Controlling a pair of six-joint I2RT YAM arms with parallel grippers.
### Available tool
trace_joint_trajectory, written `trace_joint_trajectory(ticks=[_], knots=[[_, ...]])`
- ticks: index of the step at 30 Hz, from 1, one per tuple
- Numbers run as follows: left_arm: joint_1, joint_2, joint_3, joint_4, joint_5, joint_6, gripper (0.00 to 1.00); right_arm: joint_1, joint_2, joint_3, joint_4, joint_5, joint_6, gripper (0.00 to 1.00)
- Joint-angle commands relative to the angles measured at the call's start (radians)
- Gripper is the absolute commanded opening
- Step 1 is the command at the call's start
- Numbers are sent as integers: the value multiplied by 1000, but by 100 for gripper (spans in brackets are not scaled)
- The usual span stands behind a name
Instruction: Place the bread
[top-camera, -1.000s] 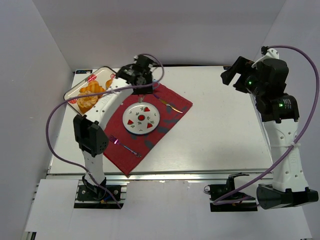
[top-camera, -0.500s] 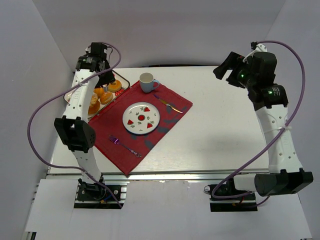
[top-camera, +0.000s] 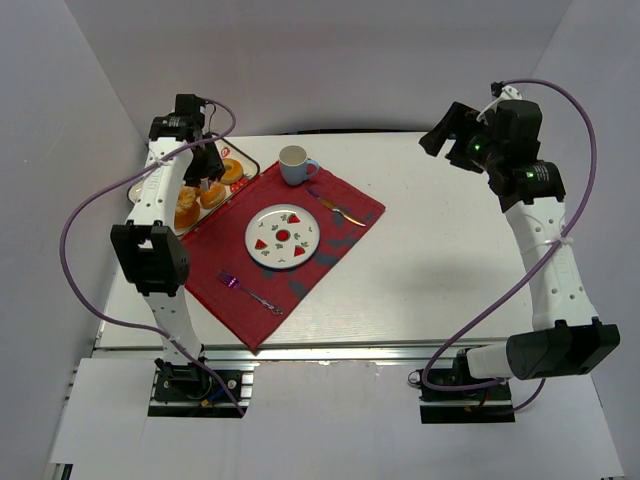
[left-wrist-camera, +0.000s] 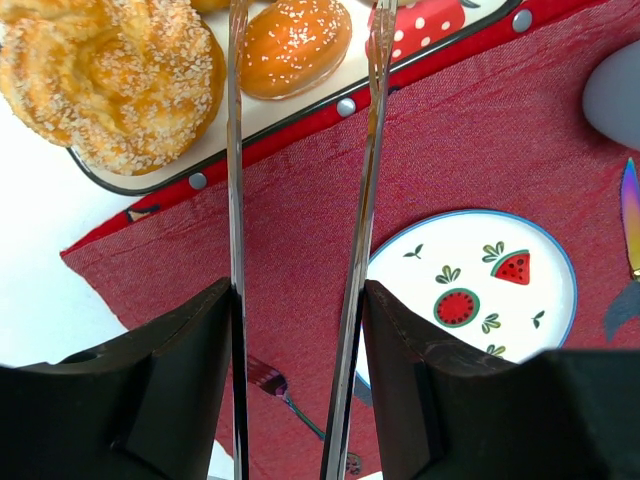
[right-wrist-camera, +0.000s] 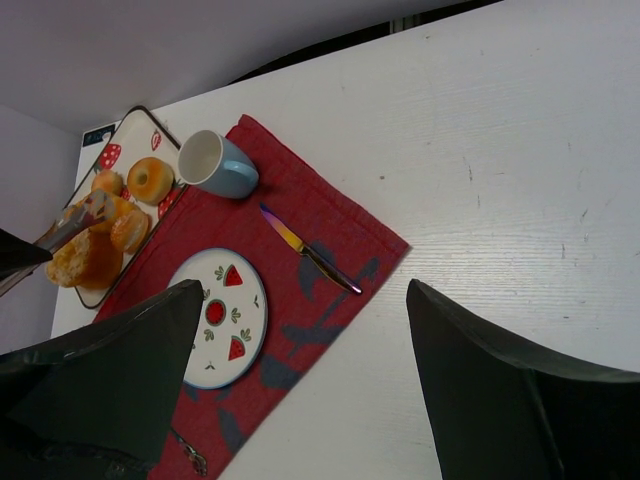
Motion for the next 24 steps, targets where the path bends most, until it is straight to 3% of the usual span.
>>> trace_joint_trajectory(ticks=[1, 24], knots=[[1, 21, 0, 20, 33, 17, 62, -4, 7, 31, 53, -22, 5, 89], [1, 96, 5, 1, 5, 20, 63, -4, 13, 3, 64, -20, 19, 90]])
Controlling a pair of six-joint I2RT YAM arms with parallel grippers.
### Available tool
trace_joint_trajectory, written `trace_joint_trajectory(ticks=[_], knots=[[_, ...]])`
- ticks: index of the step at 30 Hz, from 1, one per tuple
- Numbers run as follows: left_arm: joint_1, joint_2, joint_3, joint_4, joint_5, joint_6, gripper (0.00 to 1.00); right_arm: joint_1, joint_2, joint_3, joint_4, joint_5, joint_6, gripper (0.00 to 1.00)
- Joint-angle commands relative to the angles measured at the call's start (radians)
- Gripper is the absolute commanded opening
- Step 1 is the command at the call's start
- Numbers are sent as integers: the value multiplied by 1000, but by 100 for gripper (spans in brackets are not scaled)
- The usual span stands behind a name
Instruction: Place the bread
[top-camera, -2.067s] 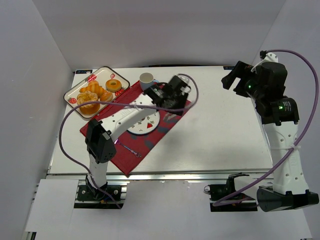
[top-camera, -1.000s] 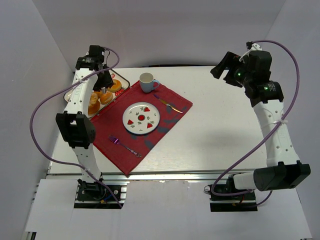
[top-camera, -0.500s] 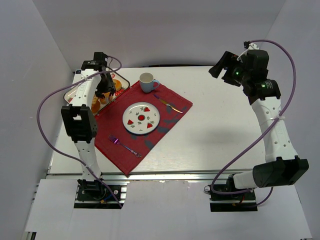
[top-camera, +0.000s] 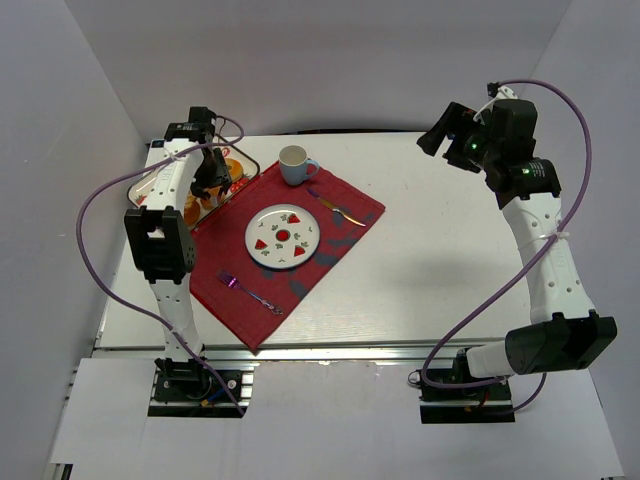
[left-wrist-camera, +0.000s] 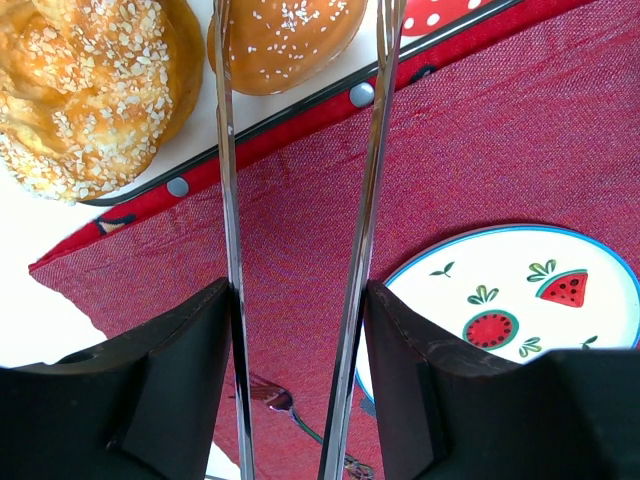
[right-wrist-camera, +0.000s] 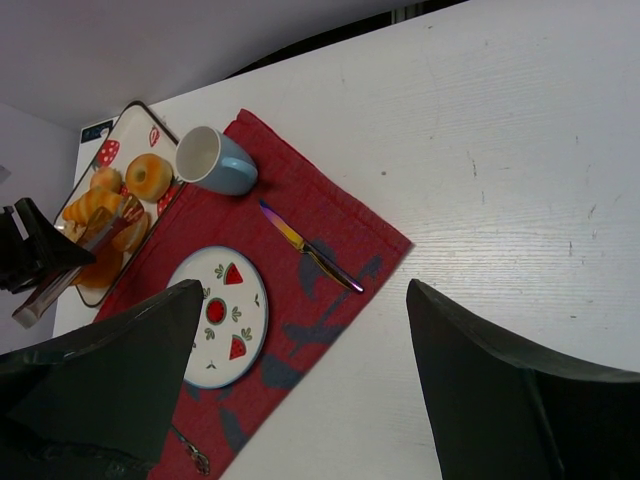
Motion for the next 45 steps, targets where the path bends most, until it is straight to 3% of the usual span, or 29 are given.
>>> trace_joint_trajectory(ticks=[1, 16, 20, 22, 29, 41, 45], knots=[[-1, -47, 1, -3, -11, 5, 63, -2, -16, 1, 54, -10, 13, 89], [5, -51, -18, -30, -48, -1, 64, -4, -42, -38, 62, -14, 38, 89], [5, -53, -27, -29, -29, -2, 54, -2, -53, -46, 65, -13, 42, 89], [5, -56, -29, -24, -17, -4, 41, -4, -54, -49, 63, -13, 44, 89], [5, -84, 0, -16, 14, -5, 25, -4, -63, -55, 66, -19, 62, 89], [-2, -223, 8, -6, 21, -2, 23, -4, -70, -29, 48, -28, 65, 89], [-30, -309, -62, 5, 75, -7, 24, -2, -79, -25, 28, -20, 55, 89]])
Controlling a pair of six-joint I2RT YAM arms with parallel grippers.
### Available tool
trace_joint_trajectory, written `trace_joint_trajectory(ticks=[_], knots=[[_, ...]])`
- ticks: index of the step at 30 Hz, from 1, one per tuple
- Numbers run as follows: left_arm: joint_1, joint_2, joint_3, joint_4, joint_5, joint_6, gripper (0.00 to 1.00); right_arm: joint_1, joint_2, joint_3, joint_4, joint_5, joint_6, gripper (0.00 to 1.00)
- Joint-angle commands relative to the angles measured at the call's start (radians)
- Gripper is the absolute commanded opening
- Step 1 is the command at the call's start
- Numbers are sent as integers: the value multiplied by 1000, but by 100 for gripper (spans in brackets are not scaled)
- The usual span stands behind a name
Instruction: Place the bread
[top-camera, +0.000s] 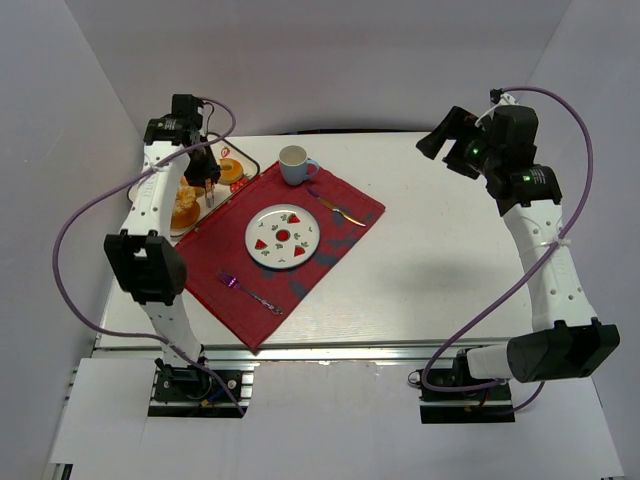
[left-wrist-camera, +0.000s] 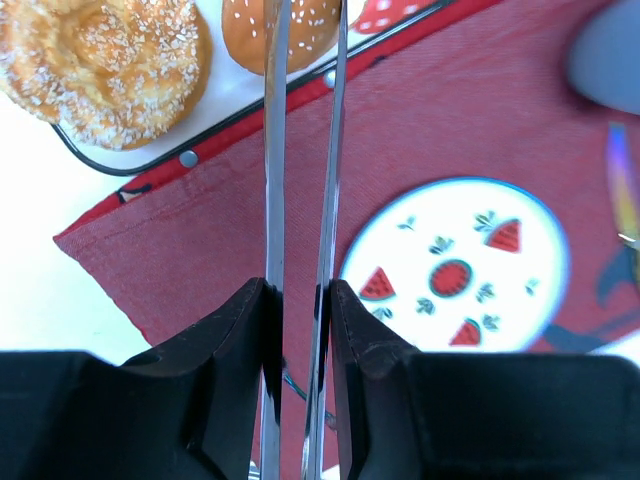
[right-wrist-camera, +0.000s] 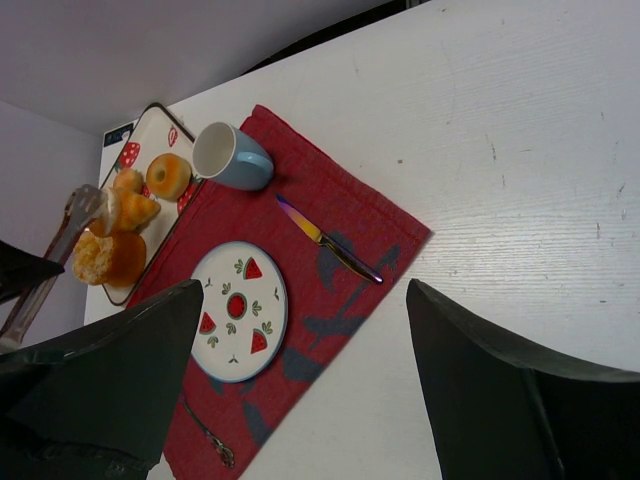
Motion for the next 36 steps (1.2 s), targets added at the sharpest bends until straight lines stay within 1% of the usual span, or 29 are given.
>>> trace_joint_trajectory(ticks=[1, 2, 4, 5, 6, 9, 13, 16, 21, 22, 23, 26, 28, 32, 36], knots=[[-41, -151, -47, 24, 60, -6, 24, -4, -47, 24, 10, -6, -13, 89], [-59, -183, -61, 18, 71, -6, 24, -4, -50, 21, 8, -3, -15, 89], [-158, -229, -106, -2, 73, -14, 25, -2, -57, 10, -1, 4, -18, 89], [-159, -246, -124, -2, 73, -20, 26, -2, -60, 5, -1, 4, -18, 89], [-207, -262, -144, 4, 76, -30, 27, -2, -65, 2, -1, 9, -18, 89], [-277, -321, -248, 51, 96, -75, 29, -2, -76, -8, -3, 11, -19, 89], [-303, -384, -417, 121, 103, -115, 30, -4, -90, -10, -13, 6, -19, 89], [-317, -398, -502, 160, 134, -121, 30, -2, -102, -25, -15, 8, -19, 89], [-334, -397, -551, 179, 142, -124, 33, -2, -111, -42, -13, 4, -16, 89], [-337, -395, -551, 171, 146, -123, 33, -2, -113, -47, -12, 1, -15, 89], [-343, -395, -555, 164, 145, -123, 36, -2, -114, -53, -12, 0, -13, 89], [-349, -400, -575, 161, 145, -118, 38, -2, -125, -67, -7, 1, -10, 89], [-349, -395, -580, 145, 139, -109, 48, -4, -134, -85, -3, 0, -6, 89], [-351, -394, -568, 135, 134, -95, 60, -2, -151, -110, 8, -3, 10, 89], [-351, -381, -534, 112, 129, -80, 62, -2, -163, -130, 13, -5, 16, 89]])
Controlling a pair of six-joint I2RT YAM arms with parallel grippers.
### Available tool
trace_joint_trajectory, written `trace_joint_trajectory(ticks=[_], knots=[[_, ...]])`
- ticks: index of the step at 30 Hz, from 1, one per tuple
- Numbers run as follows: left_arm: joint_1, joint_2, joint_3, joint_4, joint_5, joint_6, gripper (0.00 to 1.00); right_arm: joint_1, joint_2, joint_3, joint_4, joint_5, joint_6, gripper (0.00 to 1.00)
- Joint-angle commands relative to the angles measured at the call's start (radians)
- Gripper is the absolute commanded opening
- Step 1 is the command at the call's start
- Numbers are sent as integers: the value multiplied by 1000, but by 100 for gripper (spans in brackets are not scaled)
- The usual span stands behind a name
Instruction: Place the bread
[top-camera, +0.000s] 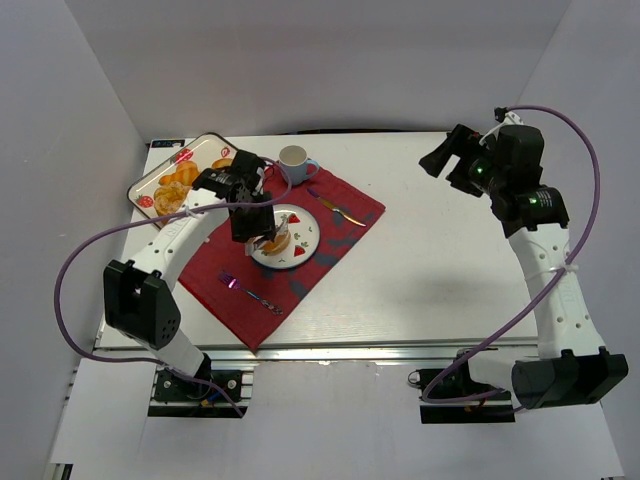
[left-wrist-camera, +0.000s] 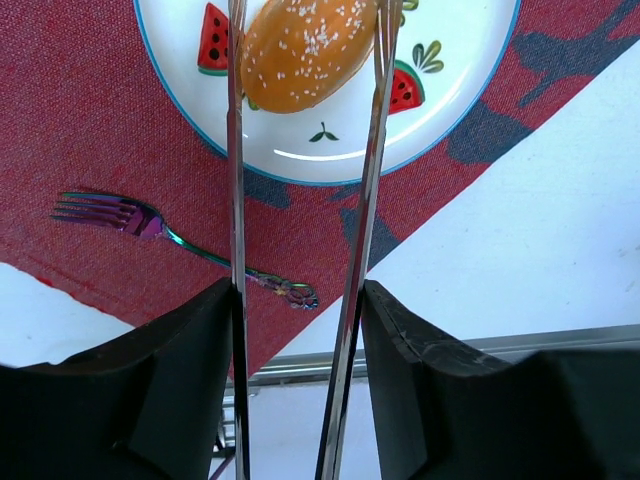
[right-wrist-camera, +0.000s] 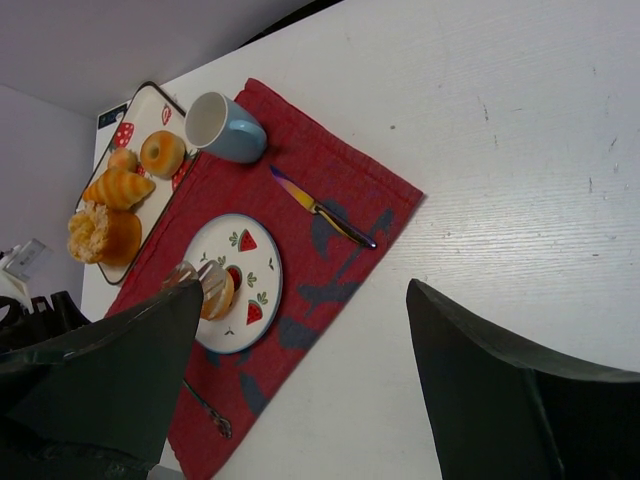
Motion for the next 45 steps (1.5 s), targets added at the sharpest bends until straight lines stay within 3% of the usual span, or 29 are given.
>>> trace_joint_trajectory(ticks=[1, 10, 16, 21, 30, 36, 43, 45], knots=[[-3, -28, 54, -32, -8, 25, 62, -2, -36, -12, 42, -7, 11, 89], [-4, -39, 194, -69, -100, 16, 60, -4, -55, -22, 34, -11, 20, 89], [-21, -48, 283, -33, 1, 57, 57, -2, -61, -3, 17, 62, 45, 89], [-203, -117, 108, 322, 132, 22, 53, -2, -78, 53, 11, 166, 134, 89], [-501, 75, 24, 610, 48, 88, 56, -2, -47, 247, -86, 200, 109, 89], [-563, 162, -36, 702, -49, 132, 56, -4, -62, 245, -119, 190, 95, 89], [-586, 211, -176, 822, -60, 149, 56, -2, -93, 219, -133, 194, 78, 89], [-596, 224, -196, 827, -55, 148, 60, -2, -98, 213, -135, 202, 74, 89]])
